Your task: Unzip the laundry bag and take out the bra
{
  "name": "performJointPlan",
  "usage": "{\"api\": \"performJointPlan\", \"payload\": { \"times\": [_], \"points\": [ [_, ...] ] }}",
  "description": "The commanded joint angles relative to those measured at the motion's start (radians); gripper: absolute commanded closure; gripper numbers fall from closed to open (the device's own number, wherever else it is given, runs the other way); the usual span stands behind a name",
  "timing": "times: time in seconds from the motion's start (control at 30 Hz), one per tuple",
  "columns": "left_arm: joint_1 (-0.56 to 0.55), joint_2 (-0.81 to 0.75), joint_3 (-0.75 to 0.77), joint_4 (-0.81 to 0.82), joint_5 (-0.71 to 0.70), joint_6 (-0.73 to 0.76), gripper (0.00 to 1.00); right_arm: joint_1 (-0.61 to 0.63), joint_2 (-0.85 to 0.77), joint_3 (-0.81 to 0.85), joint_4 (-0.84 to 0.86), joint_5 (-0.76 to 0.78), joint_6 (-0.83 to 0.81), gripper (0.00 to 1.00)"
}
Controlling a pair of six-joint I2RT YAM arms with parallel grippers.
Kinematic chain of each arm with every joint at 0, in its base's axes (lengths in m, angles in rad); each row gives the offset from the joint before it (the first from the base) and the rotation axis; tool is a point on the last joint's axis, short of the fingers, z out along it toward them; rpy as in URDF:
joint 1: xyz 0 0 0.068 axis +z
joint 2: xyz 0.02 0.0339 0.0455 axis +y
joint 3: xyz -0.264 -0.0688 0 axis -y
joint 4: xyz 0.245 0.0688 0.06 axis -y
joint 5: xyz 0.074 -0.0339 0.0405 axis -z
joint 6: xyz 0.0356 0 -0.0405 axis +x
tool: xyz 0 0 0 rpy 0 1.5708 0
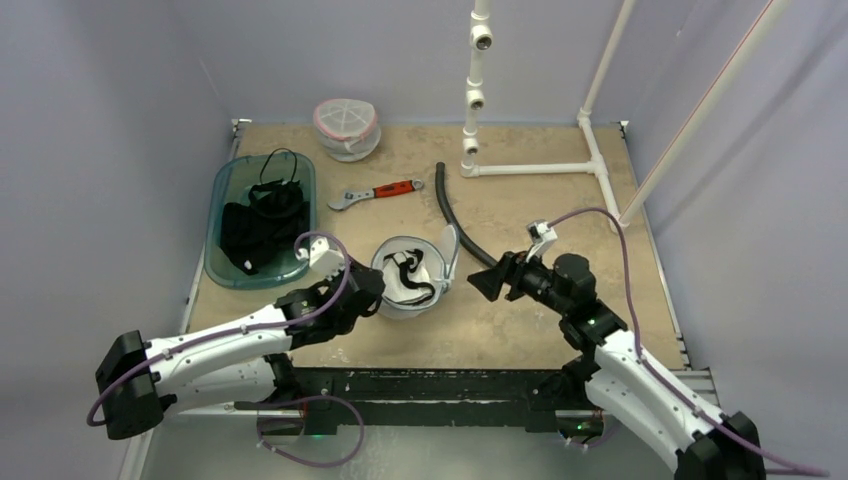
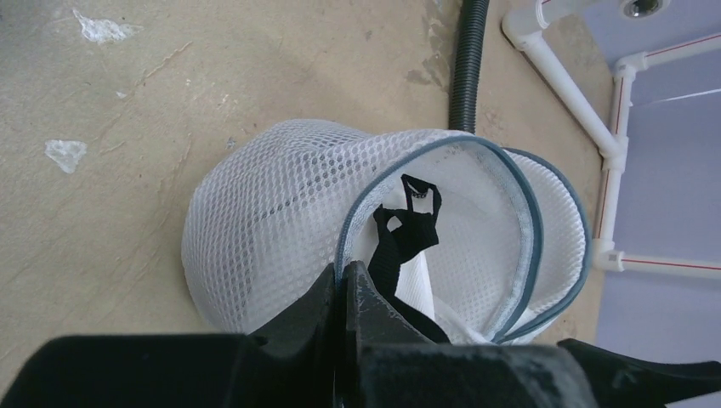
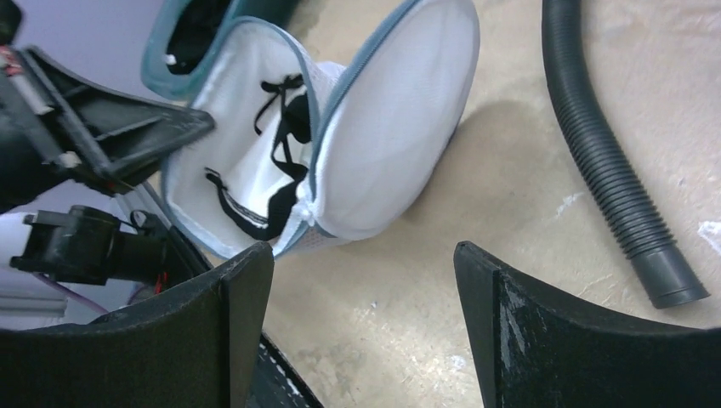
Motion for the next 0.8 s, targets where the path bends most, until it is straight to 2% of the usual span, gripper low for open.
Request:
{"api": "performJointPlan", "payload": {
  "times": [0.0, 0.07, 0.27, 0.4, 0.53, 0.6, 0.77],
  "points": [
    [0.003, -0.027, -0.032, 0.017, -0.021, -0.036, 1.0, 0.031, 0.094, 0.011, 0.119, -0.017, 0.007, 0.2],
    [0.004, -0.031, -0.034, 0.012, -0.021, -0.028, 1.0, 0.074, 0.122, 0.036, 0.126, 0.031, 0.004, 0.2],
    [0.003, -0.047, -0.003, -0.089, -0.078, 0.005, 0.98, 0.274, 0.201, 0.165, 0.046, 0.302, -0.022, 0.23],
    [0.003, -0.079, 0.011, -0.172, -0.123, 0.004, 0.9, 0.32, 0.231, 0.239, 0.029, 0.329, -0.051, 0.27],
    [0.003, -0.109, 0.019, -0.194, -0.155, 0.04, 0.8, 0.4, 0.361, 0.352, 0.003, 0.354, -0.092, 0.37],
    [0.003, -0.117, 0.031, -0.199, -0.162, 0.068, 0.74, 0.44, 0.419, 0.402, -0.003, 0.382, -0.114, 0.38],
    [0.003, -0.108, 0.03, -0.194, -0.162, 0.109, 0.73, 0.482, 0.567, 0.496, 0.004, 0.374, -0.147, 0.38]
  ]
}}
